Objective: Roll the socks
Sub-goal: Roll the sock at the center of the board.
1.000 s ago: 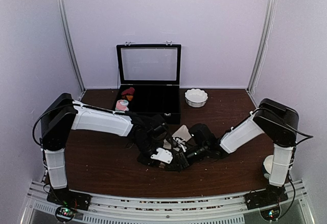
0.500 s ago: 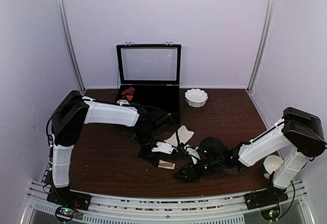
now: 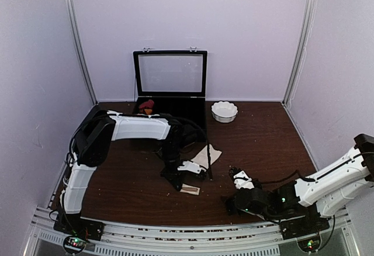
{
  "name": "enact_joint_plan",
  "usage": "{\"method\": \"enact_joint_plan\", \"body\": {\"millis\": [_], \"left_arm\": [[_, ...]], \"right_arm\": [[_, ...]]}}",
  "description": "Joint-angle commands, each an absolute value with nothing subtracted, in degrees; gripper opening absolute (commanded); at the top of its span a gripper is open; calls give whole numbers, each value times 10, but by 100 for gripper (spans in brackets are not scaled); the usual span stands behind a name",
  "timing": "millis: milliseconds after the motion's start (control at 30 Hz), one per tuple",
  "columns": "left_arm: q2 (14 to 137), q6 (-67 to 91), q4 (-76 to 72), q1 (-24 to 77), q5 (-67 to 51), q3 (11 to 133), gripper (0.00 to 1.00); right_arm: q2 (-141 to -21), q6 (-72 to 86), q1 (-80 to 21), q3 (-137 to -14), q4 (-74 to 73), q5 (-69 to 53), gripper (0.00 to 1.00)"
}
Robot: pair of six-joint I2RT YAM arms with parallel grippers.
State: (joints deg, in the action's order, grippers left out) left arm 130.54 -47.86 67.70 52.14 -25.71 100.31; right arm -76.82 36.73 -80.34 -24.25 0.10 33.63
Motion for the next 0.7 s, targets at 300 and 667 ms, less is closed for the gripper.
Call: {"method": "enact_joint_plan", "body": {"millis": [300,667], "left_arm": [[1474,-457,889,511,-336,1190,0],[1497,-467,916,509,-359,1207,0]], "right_arm": [[-822,-21,-841,-290,147,217,63],[-948,-204,-805,-387,196,110,57]]}}
